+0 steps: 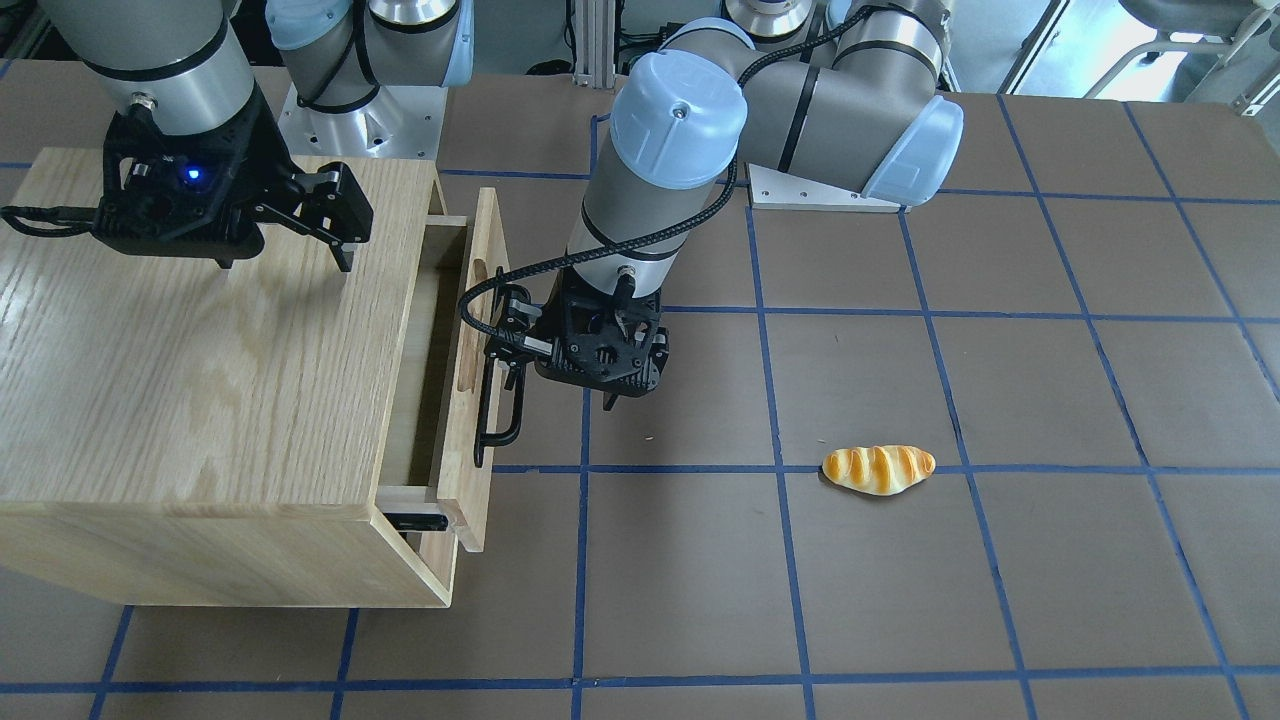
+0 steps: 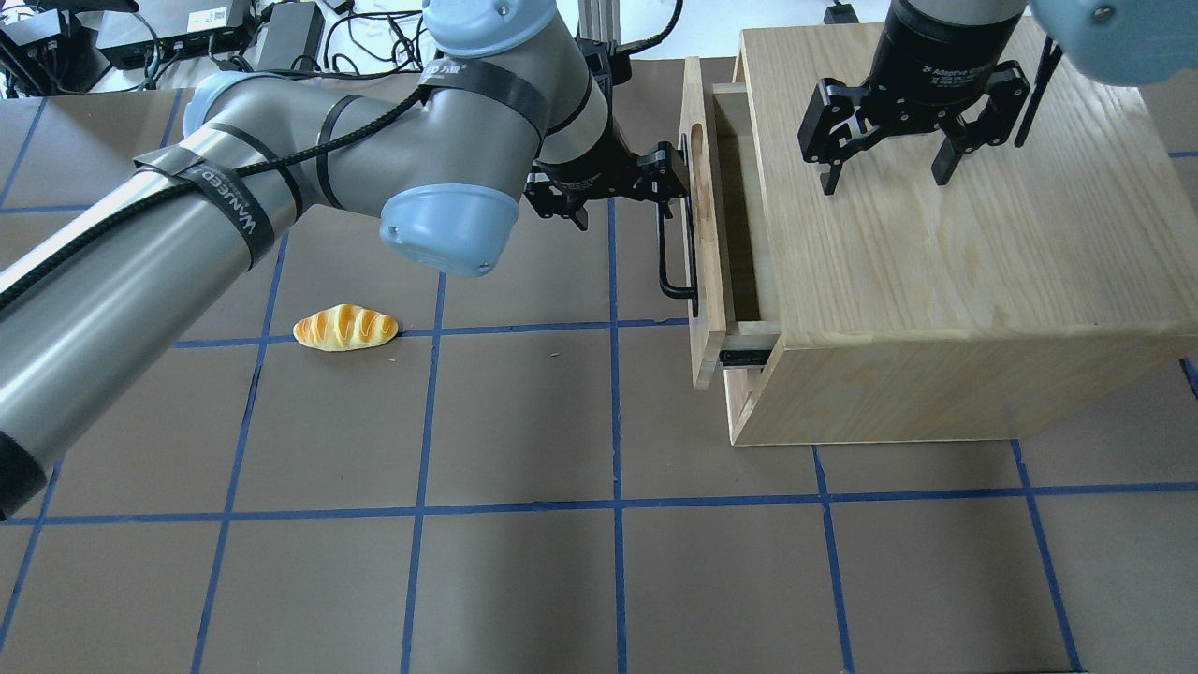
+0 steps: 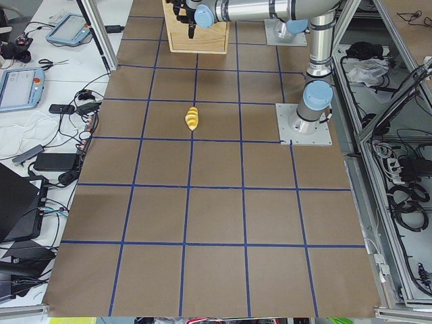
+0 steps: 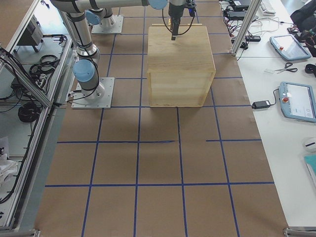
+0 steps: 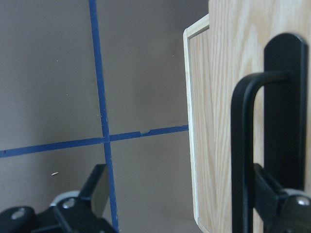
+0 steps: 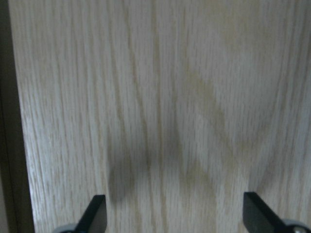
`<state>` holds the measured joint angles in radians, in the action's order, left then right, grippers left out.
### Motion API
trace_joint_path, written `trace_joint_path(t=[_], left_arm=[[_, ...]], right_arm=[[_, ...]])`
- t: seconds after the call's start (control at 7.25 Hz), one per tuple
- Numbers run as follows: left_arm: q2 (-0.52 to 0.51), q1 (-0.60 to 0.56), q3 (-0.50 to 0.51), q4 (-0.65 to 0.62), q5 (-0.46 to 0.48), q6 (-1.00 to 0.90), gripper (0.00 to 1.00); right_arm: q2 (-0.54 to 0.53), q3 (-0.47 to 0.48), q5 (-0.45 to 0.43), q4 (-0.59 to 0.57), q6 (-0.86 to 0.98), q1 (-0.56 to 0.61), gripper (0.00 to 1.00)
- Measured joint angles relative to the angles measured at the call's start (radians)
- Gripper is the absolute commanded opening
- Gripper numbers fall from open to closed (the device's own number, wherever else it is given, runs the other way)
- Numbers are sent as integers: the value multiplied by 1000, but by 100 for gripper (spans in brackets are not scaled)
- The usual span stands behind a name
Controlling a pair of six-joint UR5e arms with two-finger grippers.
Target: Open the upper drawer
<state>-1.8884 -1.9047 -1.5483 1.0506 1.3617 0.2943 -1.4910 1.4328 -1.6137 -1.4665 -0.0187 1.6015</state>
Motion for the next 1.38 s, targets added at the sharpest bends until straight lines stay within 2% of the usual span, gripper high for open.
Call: trace_joint_path(t=[1.38], left_arm=[[27, 28, 1, 70, 33, -110, 100]], right_arm=[[0, 0, 0, 0, -1, 0, 100]])
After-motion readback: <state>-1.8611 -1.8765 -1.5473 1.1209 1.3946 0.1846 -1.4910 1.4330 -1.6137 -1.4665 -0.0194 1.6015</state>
